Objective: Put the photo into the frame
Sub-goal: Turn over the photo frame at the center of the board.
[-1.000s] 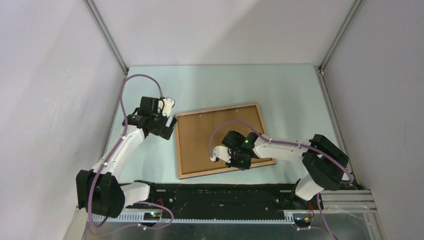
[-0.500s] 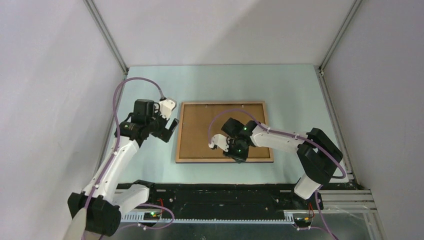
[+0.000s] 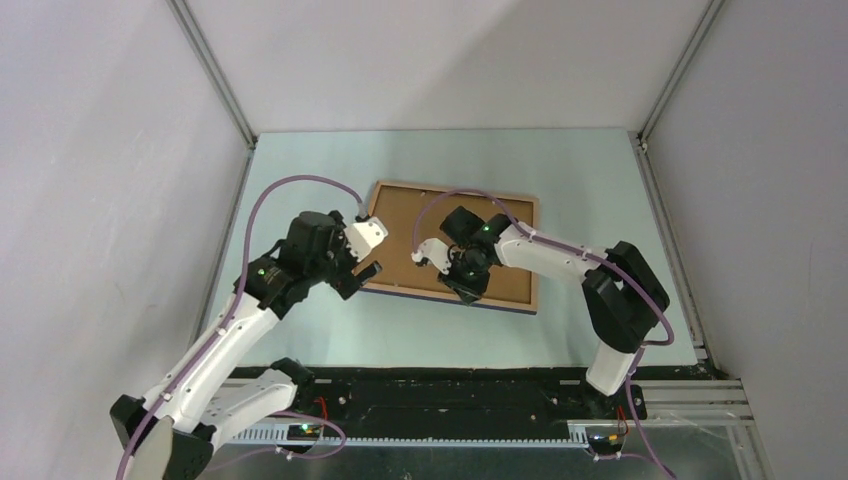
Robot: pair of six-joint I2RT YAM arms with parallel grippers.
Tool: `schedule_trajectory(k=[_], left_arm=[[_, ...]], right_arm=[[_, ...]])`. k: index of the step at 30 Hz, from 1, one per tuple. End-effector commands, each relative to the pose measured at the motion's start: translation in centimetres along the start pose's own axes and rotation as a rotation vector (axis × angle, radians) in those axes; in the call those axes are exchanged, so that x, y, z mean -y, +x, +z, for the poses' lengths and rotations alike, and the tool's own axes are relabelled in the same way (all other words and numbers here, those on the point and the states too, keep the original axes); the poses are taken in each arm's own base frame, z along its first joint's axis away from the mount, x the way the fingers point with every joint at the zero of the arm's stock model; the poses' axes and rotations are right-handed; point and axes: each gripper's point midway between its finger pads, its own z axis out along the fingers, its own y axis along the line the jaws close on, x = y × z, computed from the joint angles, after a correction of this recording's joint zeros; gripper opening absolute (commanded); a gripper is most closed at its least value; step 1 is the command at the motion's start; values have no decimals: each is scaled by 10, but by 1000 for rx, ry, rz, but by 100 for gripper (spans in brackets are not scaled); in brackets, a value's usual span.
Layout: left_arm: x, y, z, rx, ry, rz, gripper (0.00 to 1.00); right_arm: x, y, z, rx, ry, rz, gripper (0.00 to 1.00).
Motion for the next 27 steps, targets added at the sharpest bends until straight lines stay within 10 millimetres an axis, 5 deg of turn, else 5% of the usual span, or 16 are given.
schedule_trajectory(k=[1,15,27], left_arm=[[3,0,1,-16,-10,95,100],[24,-34,29,74,5,342,100],[44,-62,59,124,24,558,100]], right_arm=[[0,-21,-16,52,-14,35,0],[-2,-59,-65,161,-131,80,0],[-10,-67,-107,233,-263,127,0]])
